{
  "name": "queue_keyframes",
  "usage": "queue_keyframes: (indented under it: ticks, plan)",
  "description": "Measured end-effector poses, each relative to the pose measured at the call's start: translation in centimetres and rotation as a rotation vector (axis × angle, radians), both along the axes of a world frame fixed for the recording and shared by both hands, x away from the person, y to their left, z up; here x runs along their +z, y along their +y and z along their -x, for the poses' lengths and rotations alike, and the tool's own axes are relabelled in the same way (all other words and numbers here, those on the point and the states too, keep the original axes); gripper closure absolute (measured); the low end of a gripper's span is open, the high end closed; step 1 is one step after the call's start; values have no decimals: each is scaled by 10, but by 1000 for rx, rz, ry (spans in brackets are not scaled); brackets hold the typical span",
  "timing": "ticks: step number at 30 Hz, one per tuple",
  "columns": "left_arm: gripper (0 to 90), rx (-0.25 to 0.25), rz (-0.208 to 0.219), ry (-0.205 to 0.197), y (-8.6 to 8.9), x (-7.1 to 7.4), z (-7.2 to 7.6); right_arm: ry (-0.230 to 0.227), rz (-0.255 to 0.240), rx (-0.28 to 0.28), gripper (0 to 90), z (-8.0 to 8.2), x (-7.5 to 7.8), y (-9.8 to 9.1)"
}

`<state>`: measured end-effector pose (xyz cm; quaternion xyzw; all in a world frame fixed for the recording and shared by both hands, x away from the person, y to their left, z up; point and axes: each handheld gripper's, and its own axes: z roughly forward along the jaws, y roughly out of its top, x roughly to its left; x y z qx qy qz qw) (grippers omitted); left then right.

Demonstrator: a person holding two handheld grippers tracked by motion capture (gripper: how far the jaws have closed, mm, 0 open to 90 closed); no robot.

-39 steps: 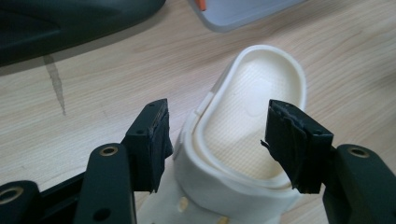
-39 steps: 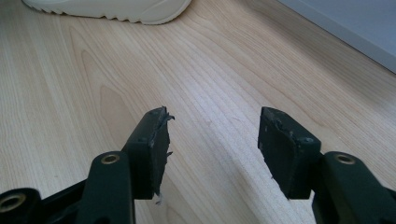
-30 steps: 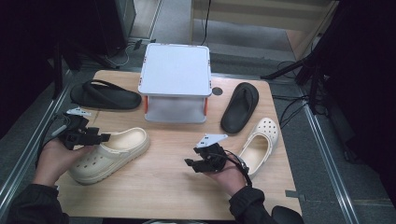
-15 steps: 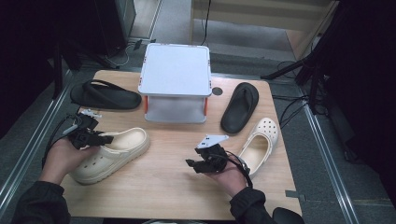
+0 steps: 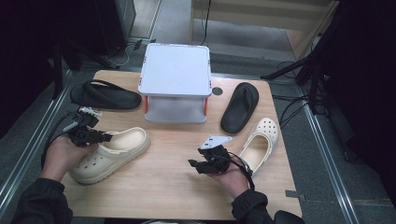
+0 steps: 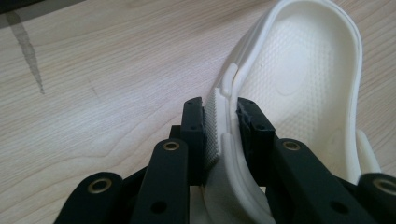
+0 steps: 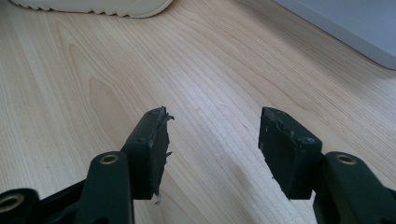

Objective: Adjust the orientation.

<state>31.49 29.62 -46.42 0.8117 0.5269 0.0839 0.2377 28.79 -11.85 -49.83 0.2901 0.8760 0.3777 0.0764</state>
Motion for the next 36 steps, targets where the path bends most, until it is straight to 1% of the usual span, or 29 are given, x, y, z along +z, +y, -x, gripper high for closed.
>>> queue_keyframes:
  ticks: [3, 4, 5, 7, 8, 10, 11, 12, 13, 14, 15, 16, 17, 18, 19, 20, 21, 22, 23, 24, 25, 26, 27, 28, 29, 30, 33, 35, 36]
  plan:
    - [761, 3, 6, 0, 2, 2, 0, 1, 1, -1, 432, 0, 0, 0]
    - [764, 0, 17, 4, 3, 3, 1, 0, 2, -1, 432, 0, 0, -1]
    - [768, 2, 24, -8, 3, 6, 3, 0, 2, 0, 432, 0, 0, 0]
    - [772, -3, 29, -8, 3, 8, 3, 1, 3, -1, 432, 0, 0, 0]
    - [772, 0, 39, -14, 3, 9, 4, 1, 4, 0, 432, 0, 0, 0]
    - [776, -8, 48, -18, 2, 12, 5, 0, 4, 3, 432, 0, -1, 0]
    - [776, -20, 55, -28, 1, 16, 6, -1, 5, 4, 432, 0, 0, 0]
    - [777, -23, 70, -26, 0, 18, 7, -2, 4, 5, 432, 0, 0, 0]
    - [777, -23, 70, -26, 0, 18, 7, -2, 4, 5, 432, 0, 0, 0]
    - [777, -26, 69, -36, -2, 23, 8, 0, 4, -1, 432, 0, 0, 0]
    - [776, -35, 71, -34, -3, 26, 9, 4, 5, -4, 432, 0, -1, 0]
    - [774, -34, 66, -49, -4, 28, 9, 4, 4, -2, 432, 0, -1, 0]
    - [774, -46, 75, -47, -5, 31, 10, 2, 5, -2, 432, 0, -1, 0]
    - [774, -46, 75, -47, -5, 31, 10, 2, 5, -2, 432, 0, -1, 0]
    - [775, -55, 84, -63, -9, 36, 10, -2, 5, -2, 432, 0, -1, 0]
    - [774, -62, 86, -69, -12, 39, 10, -3, 4, -1, 432, 0, -1, 0]
    - [774, -64, 93, -70, -14, 42, 10, -3, 2, 1, 432, 0, 0, 1]
    - [774, -64, 93, -70, -14, 42, 10, -3, 2, 1, 432, 0, 0, 1]
    - [774, -77, 102, -75, -20, 46, 7, -8, -2, 1, 432, 1, 0, 1]
    - [774, -77, 102, -75, -20, 46, 7, -8, -2, 1, 432, 1, 0, 1]
    - [774, -92, 96, -76, -28, 49, 4, -5, -6, -2, 432, 1, 1, 0]
    - [775, -92, 96, -76, -28, 49, 4, -5, -6, -2, 432, 1, 1, 0]
    - [774, -117, 84, -71, -37, 51, 0, -9, -10, -2, 432, 1, 1, -1]
    - [774, -127, 82, -70, -42, 51, -2, -9, -12, -4, 432, 1, 2, -1]
    - [774, -127, 82, -70, -42, 51, -2, -9, -12, -4, 432, 1, 2, -1]
    - [774, -156, 75, -67, -53, 52, -6, -5, -22, -10, 433, 1, 3, -2]
    - [774, -195, 71, -60, -68, 53, -10, -6, -29, -17, 433, 2, 4, -4]
    - [773, -202, 70, -58, -71, 53, -11, -9, -31, -16, 433, 2, 4, -5]
    - [773, -213, 71, -57, -77, 52, -13, -8, -35, -17, 433, 2, 5, -6]
